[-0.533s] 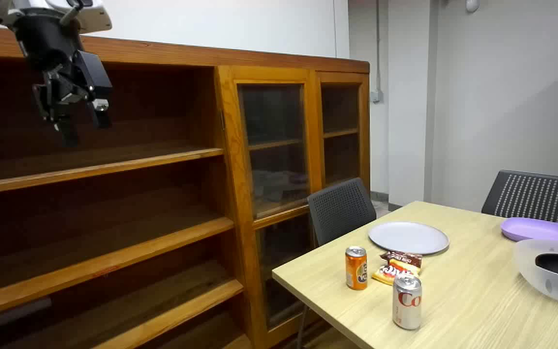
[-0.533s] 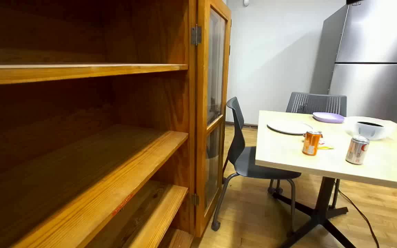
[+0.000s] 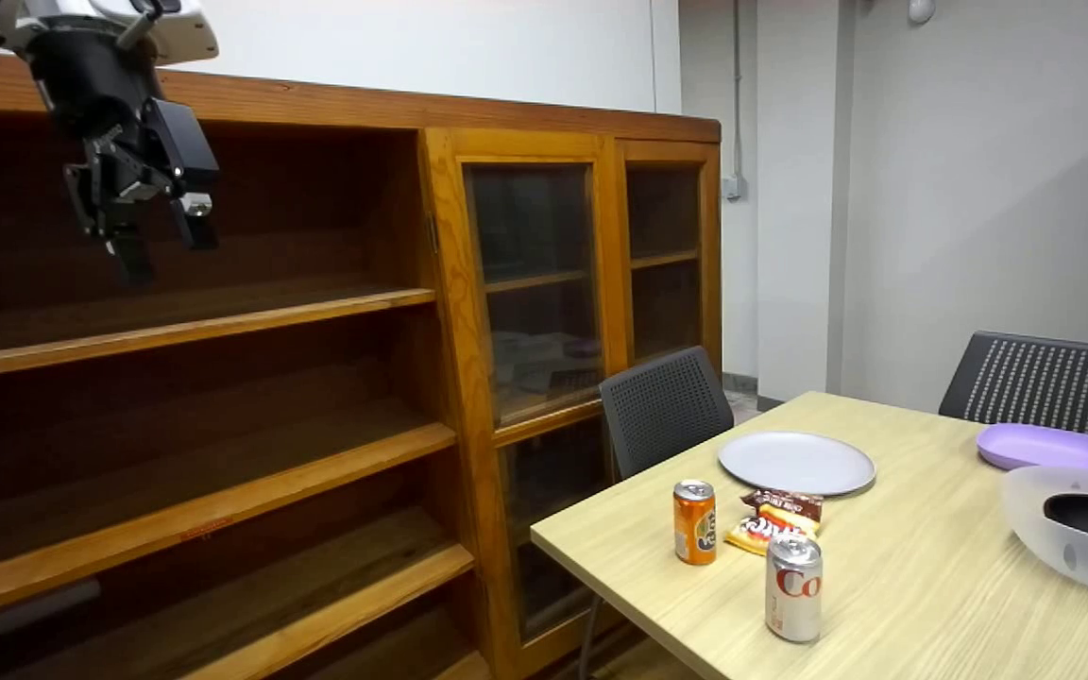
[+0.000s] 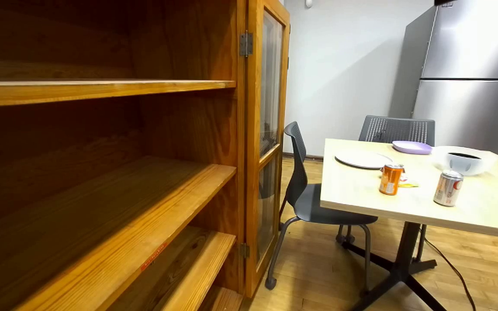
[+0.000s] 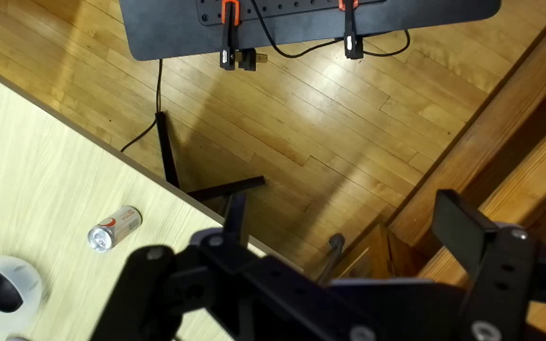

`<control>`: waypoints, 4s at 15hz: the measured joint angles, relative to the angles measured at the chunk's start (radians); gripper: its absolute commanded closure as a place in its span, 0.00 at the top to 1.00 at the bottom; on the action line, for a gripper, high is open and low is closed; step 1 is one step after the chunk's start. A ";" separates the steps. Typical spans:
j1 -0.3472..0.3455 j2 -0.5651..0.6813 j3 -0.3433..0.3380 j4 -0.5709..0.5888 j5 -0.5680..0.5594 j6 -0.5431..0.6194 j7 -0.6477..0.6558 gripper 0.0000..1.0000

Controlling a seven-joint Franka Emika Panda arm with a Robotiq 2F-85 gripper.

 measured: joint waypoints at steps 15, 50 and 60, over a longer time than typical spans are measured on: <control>0.000 0.000 0.000 0.000 0.000 0.000 0.000 1.00; -0.167 0.087 0.002 -0.322 -0.329 0.697 0.555 1.00; -0.272 0.247 0.045 -0.342 -0.668 0.825 0.868 1.00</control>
